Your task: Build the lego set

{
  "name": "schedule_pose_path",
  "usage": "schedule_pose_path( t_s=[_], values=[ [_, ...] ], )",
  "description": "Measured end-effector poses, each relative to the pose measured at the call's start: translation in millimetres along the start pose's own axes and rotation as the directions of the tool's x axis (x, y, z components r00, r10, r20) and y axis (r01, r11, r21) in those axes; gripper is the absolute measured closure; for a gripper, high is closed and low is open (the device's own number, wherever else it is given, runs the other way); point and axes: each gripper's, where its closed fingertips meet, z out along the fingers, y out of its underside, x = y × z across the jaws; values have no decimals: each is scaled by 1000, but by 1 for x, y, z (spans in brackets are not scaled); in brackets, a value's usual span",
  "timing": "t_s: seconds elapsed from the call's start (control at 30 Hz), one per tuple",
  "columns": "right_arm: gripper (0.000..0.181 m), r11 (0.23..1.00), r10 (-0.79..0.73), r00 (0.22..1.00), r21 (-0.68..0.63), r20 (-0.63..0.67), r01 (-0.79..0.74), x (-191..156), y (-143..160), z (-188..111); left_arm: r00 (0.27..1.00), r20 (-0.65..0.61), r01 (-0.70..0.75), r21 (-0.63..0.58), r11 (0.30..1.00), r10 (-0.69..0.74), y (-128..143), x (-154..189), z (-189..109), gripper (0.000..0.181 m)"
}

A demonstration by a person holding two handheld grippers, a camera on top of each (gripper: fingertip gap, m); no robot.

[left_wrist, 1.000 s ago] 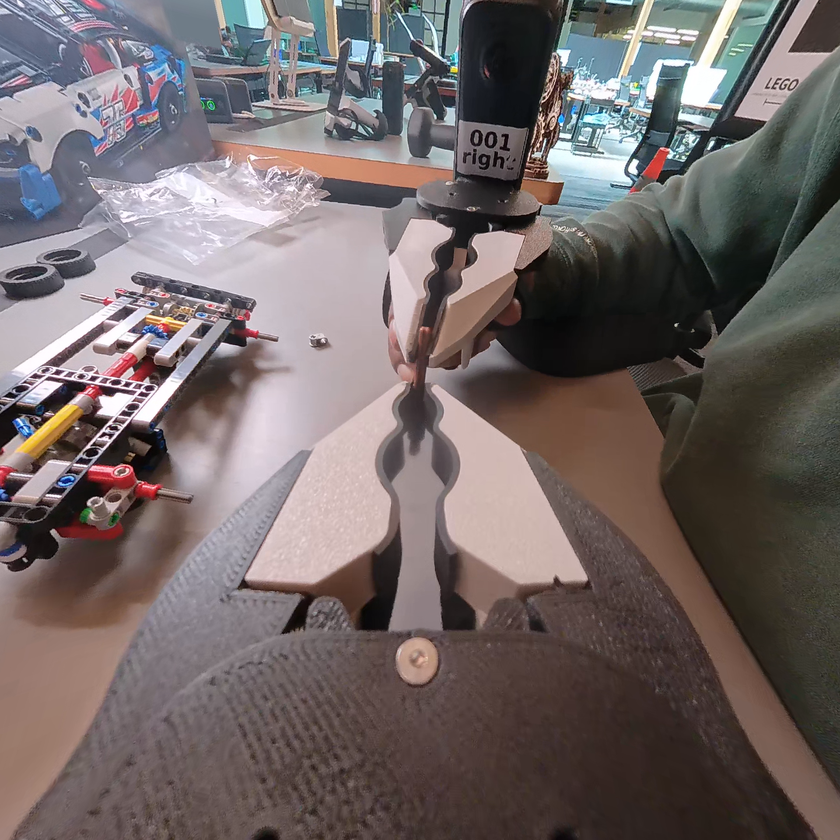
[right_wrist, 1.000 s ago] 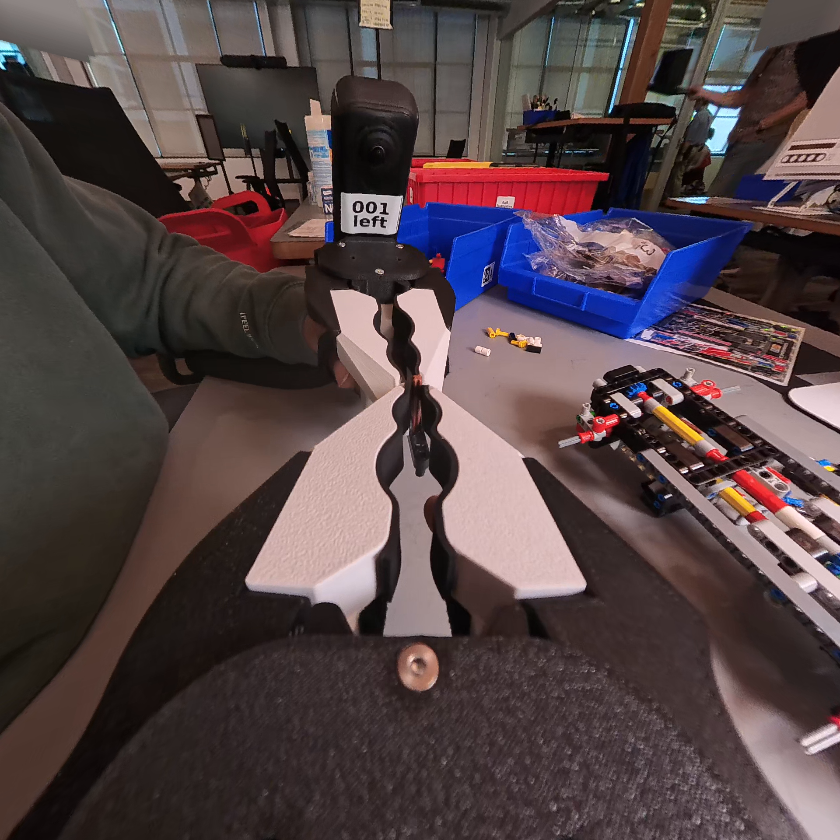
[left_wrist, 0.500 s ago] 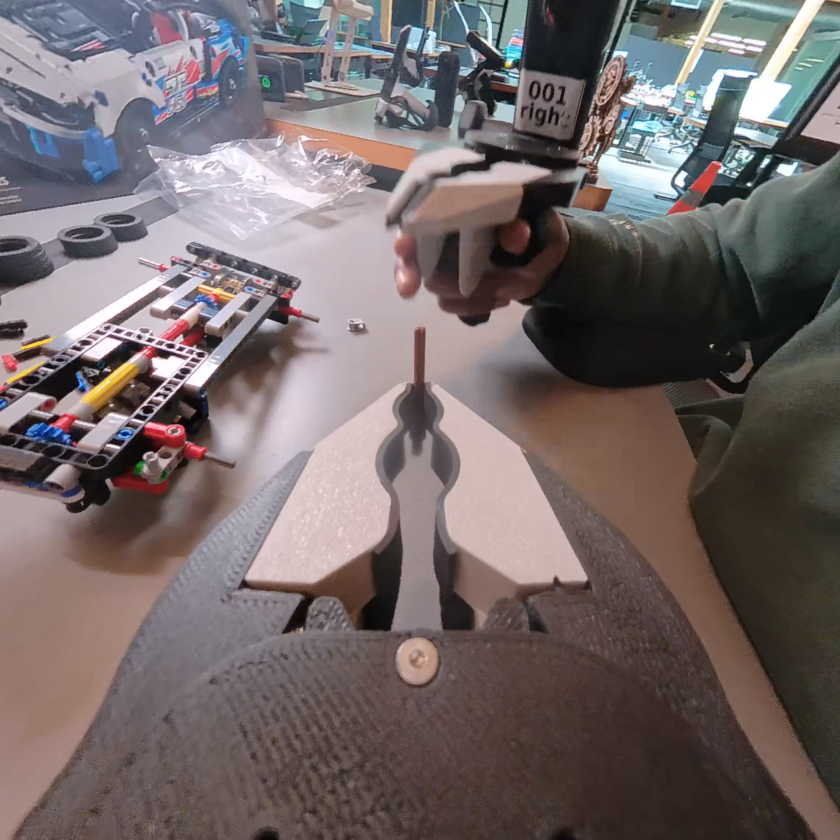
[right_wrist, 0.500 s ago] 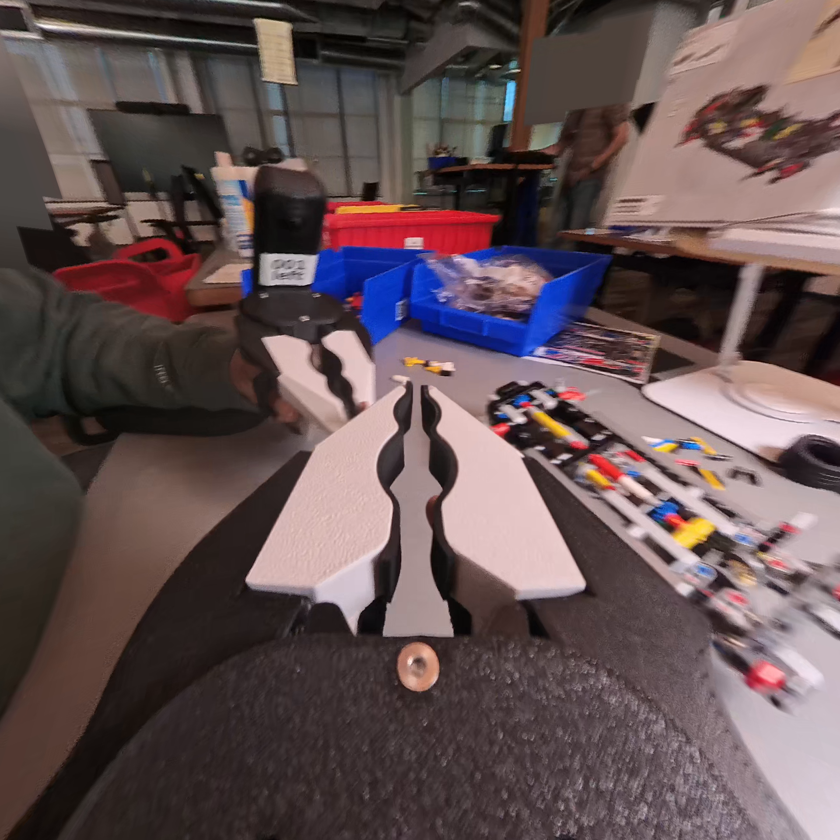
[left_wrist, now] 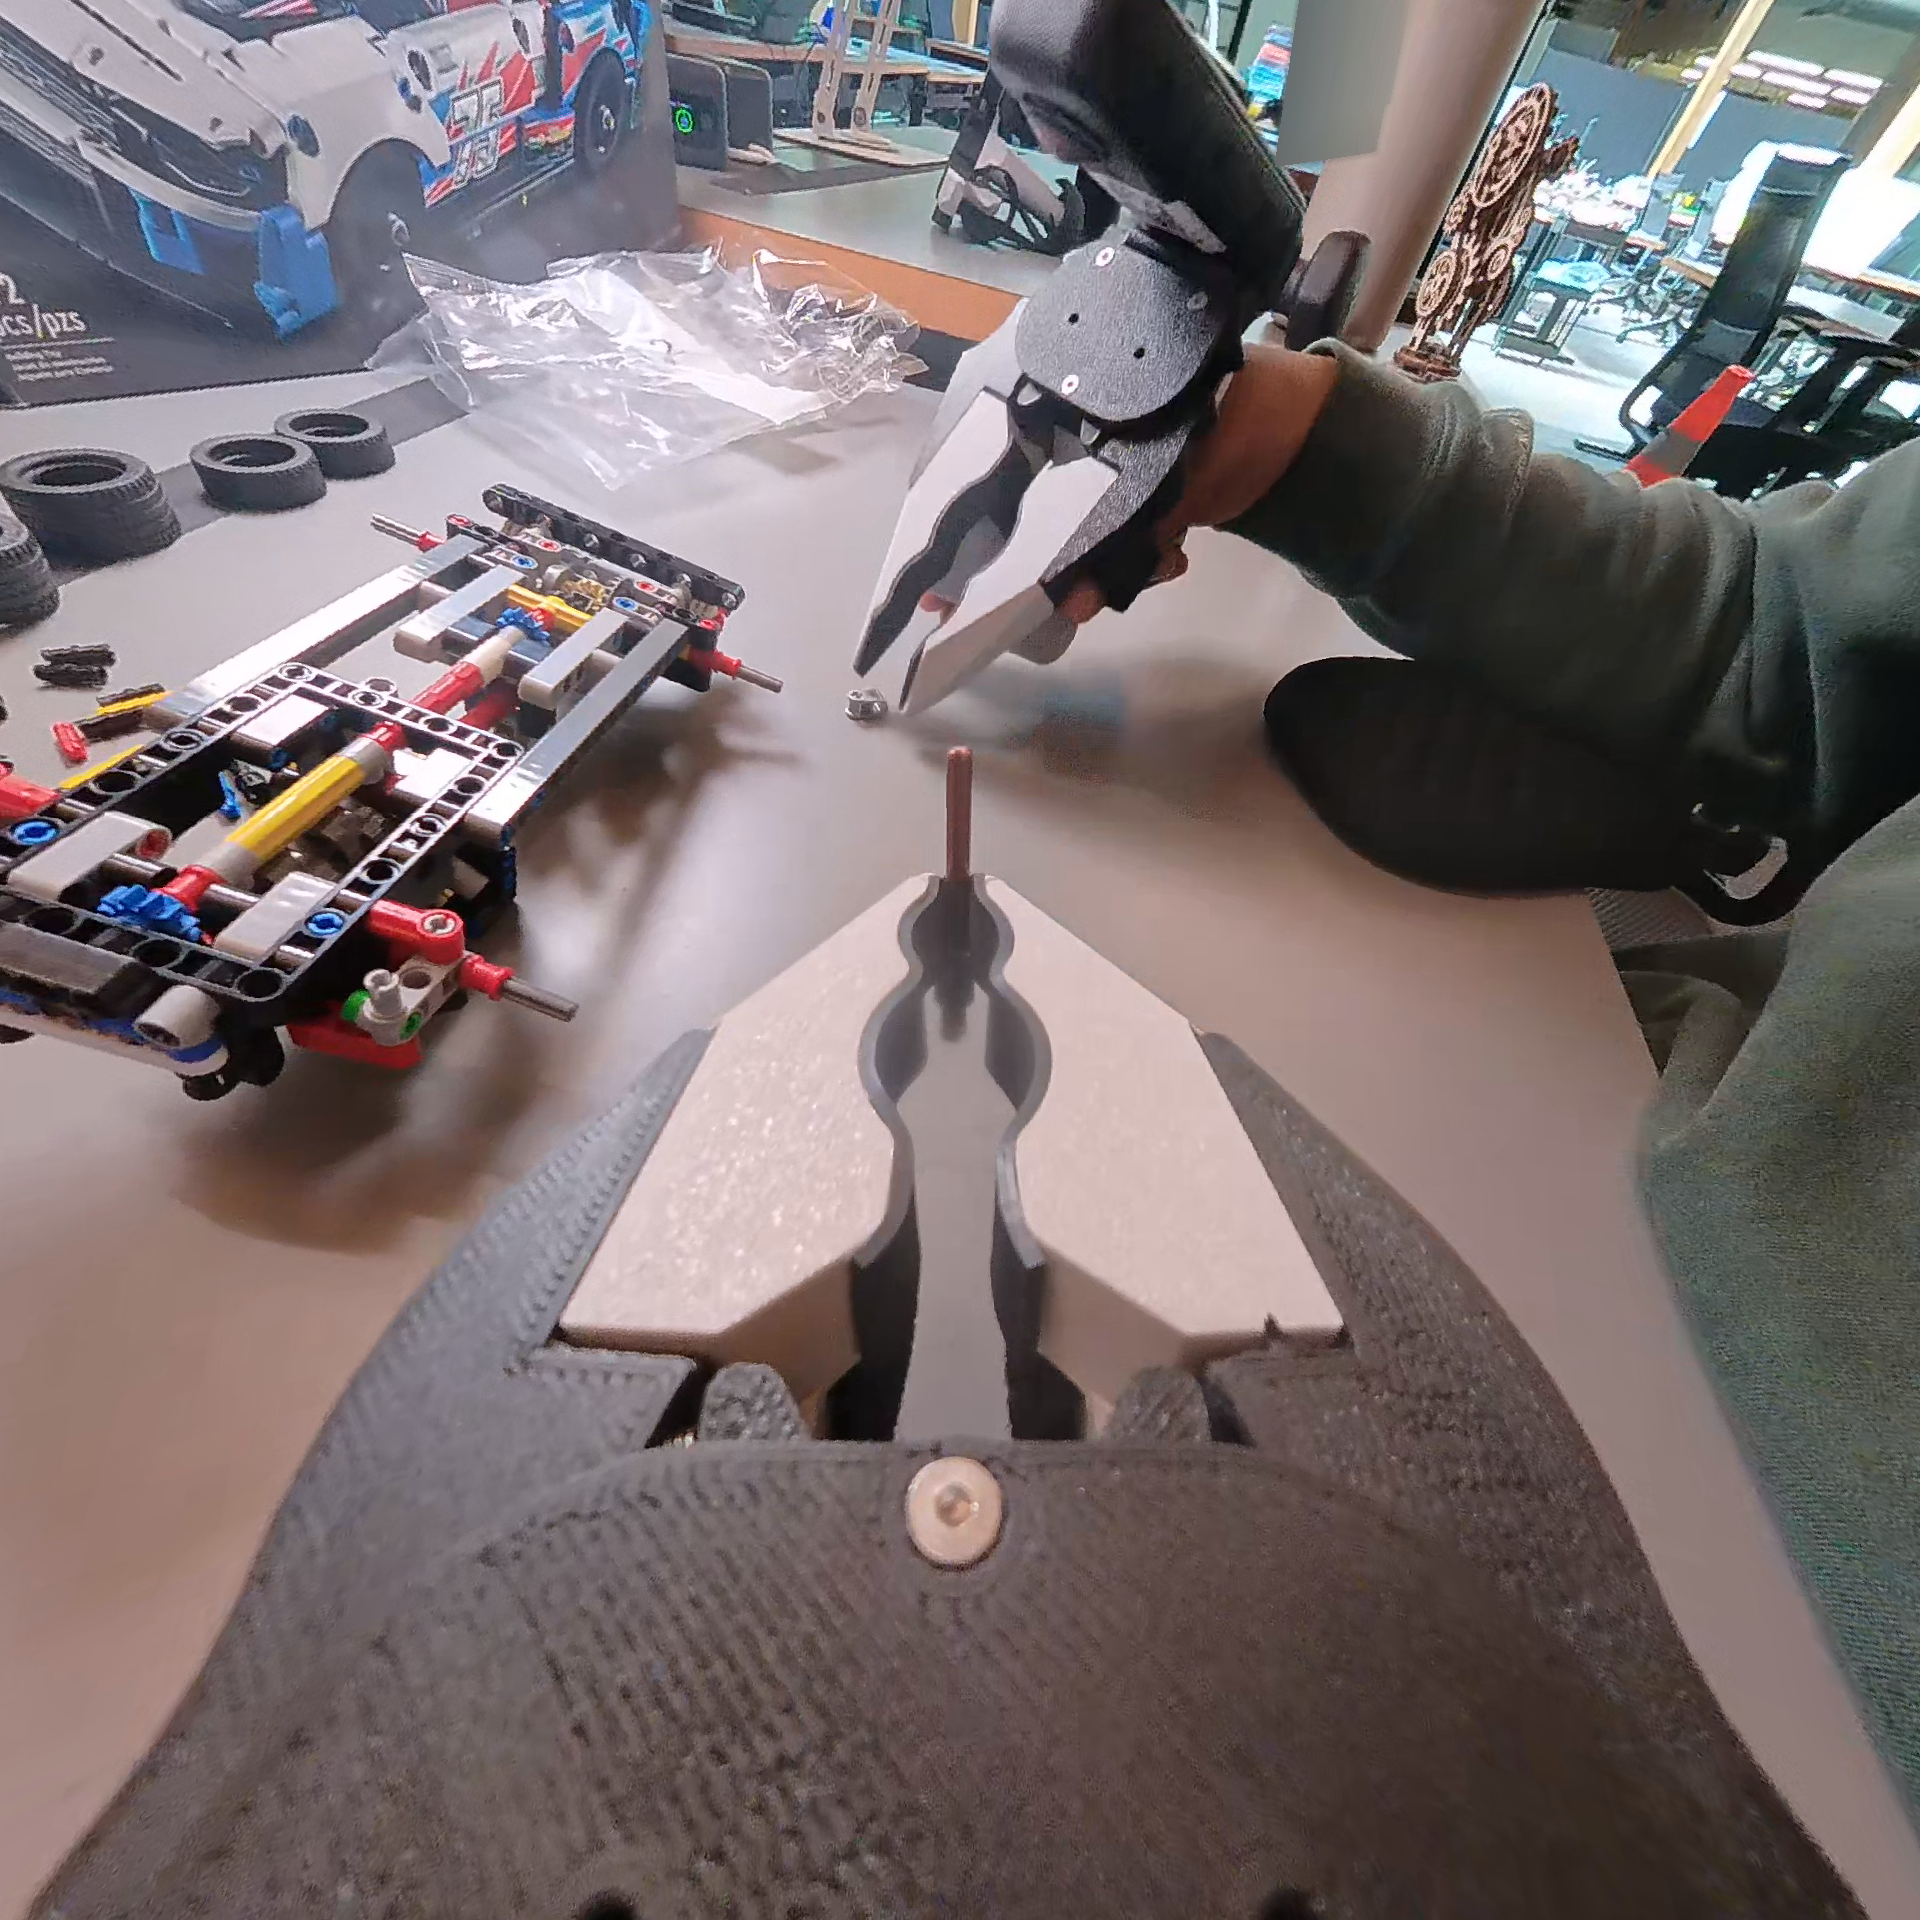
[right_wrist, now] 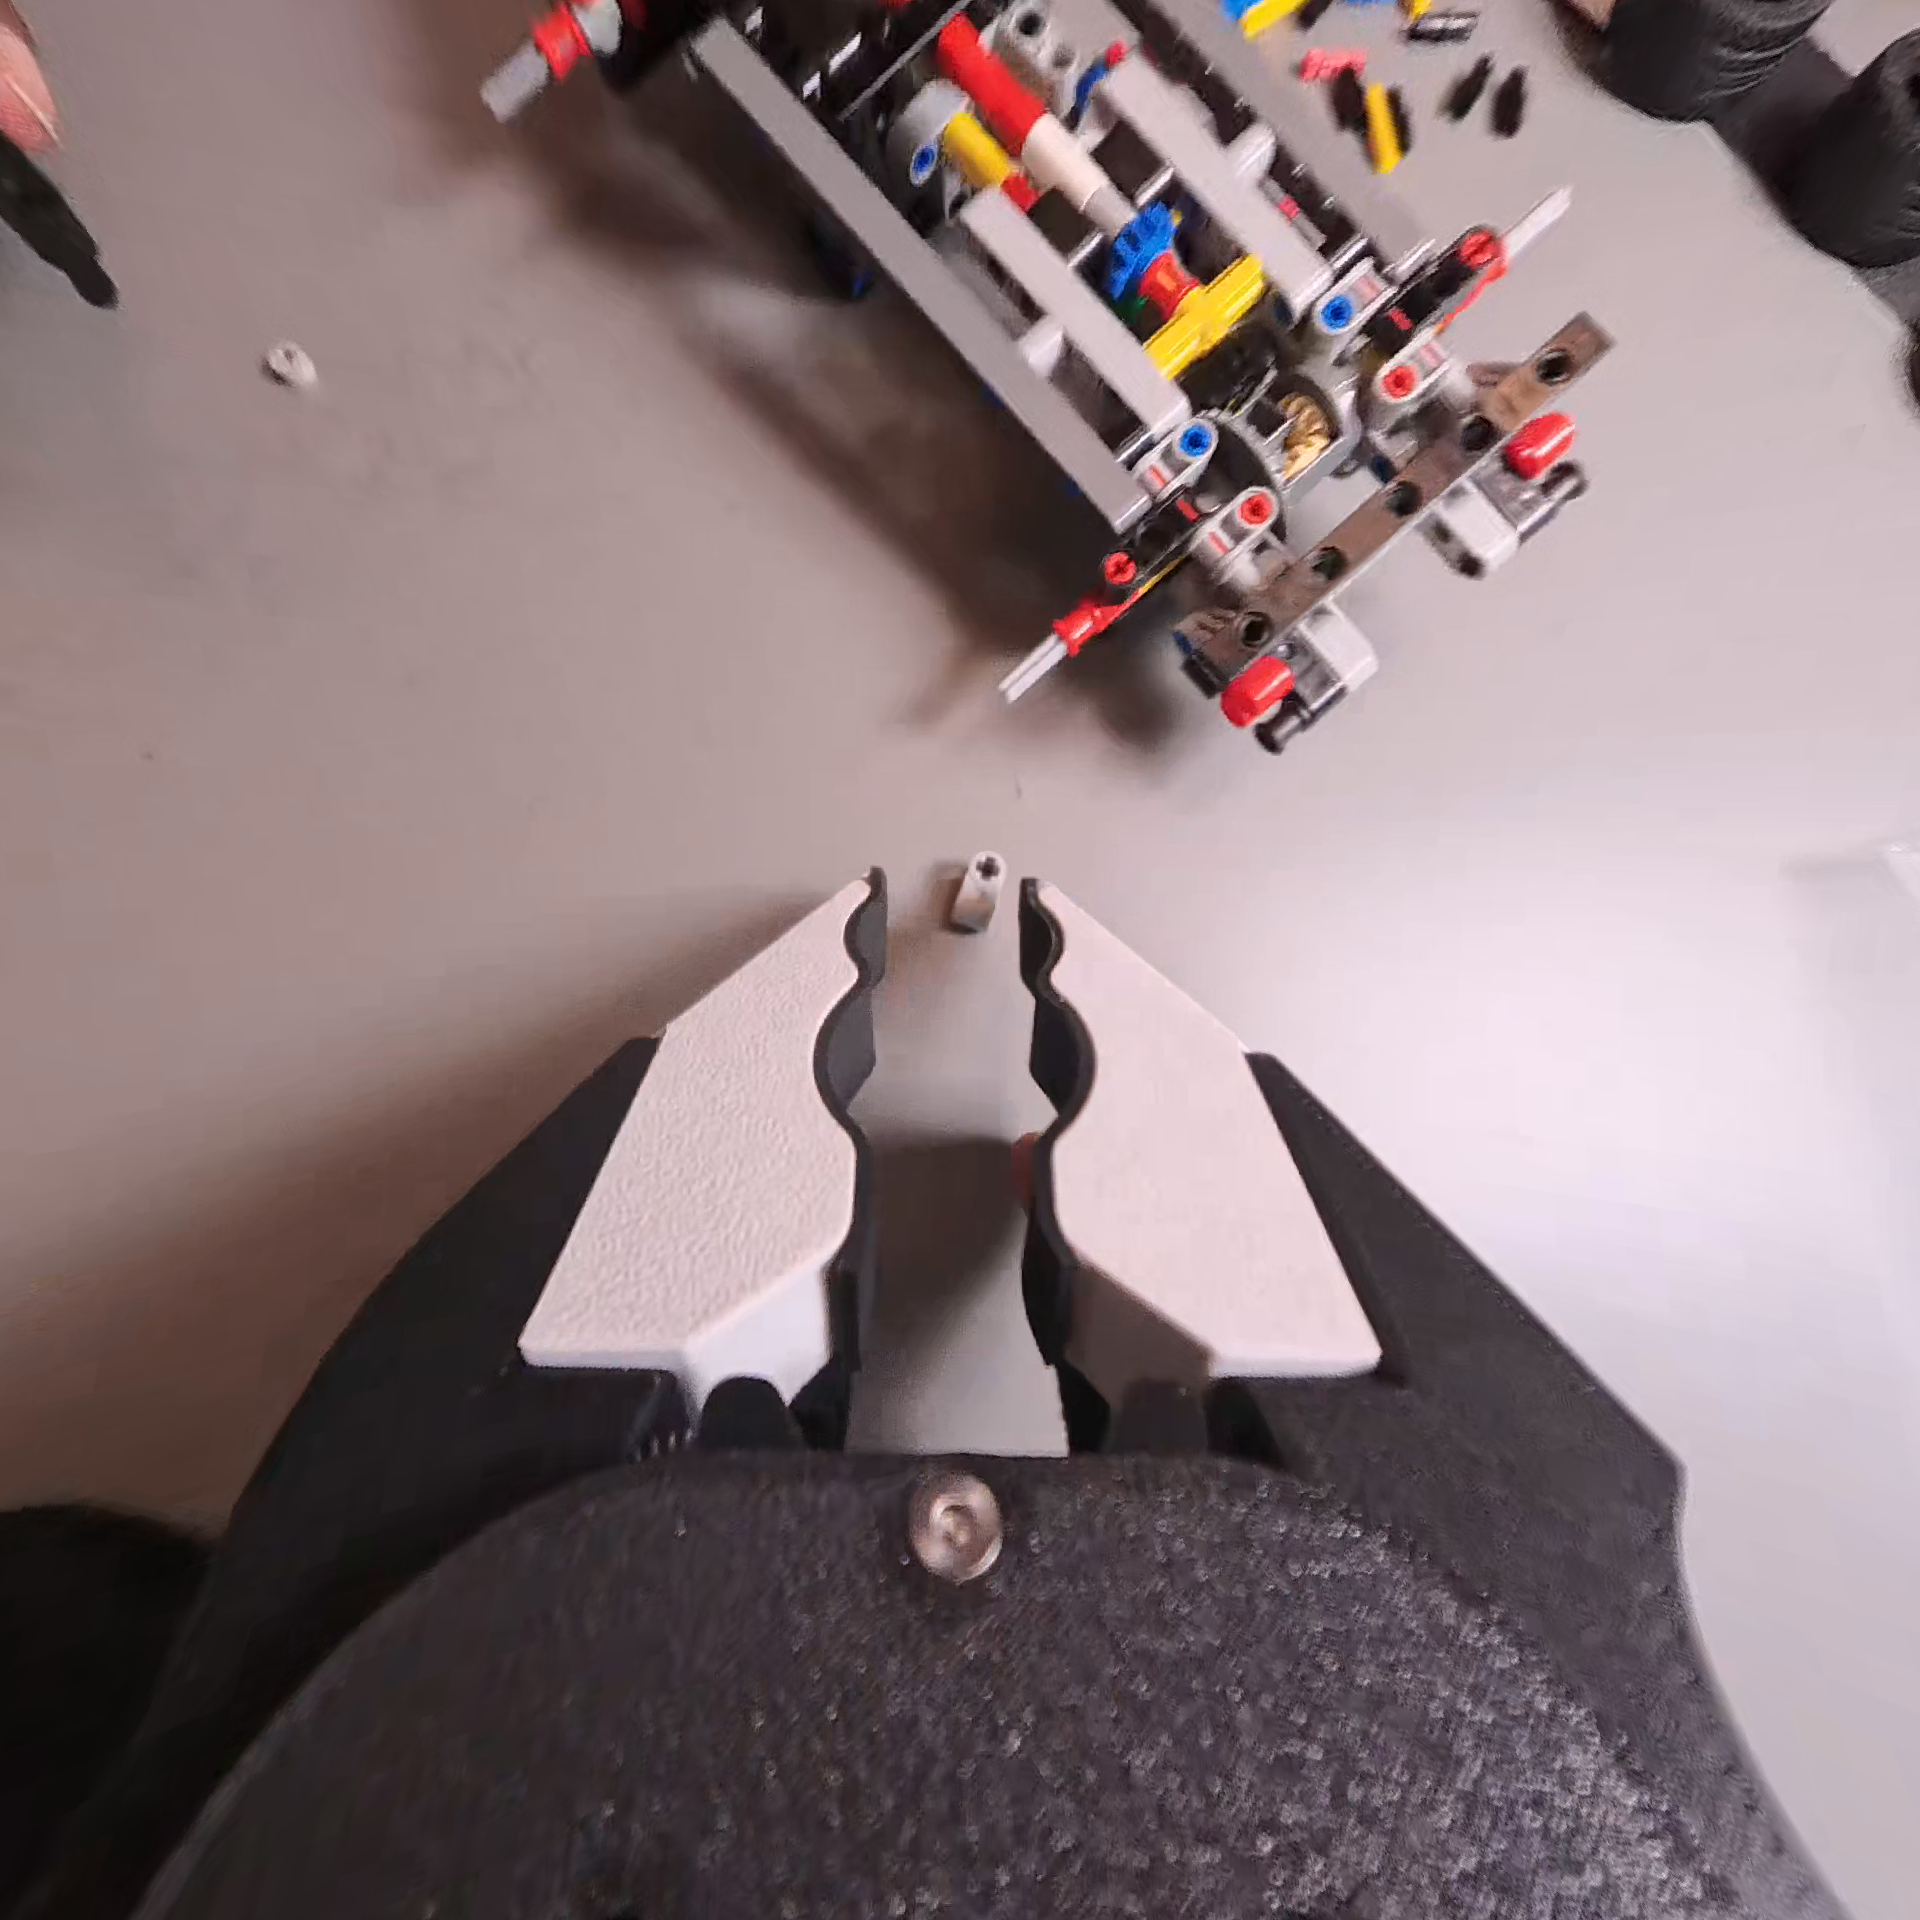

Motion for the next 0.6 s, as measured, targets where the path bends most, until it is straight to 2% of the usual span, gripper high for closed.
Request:
schedule_pose_path(
  t_s=[0.1, 0.2, 0.47, 0.6],
  values=[
    [176, 998, -43, 997, -48, -70, 40, 6, 1, 8, 1000, 13, -13, -10, 1000, 13, 1, 0, 1, 179],
    [177, 998, -67, 997, -21, -39, 66, -5, -6, 12, 999, 39, -25, -27, 999, 26, 3, -3, 1, 179],
    [177, 968, -10, 985, 248, 175, -34, -59, -58, 15, 985, 115, -115, -136, 984, 131, 18, -9, 6, 178],
    [177, 942, -34, 962, 331, 271, -60, -91, -81, 12, 985, 113, -113, -137, 984, 129, 18, -8, 6, 178]
  ],
)
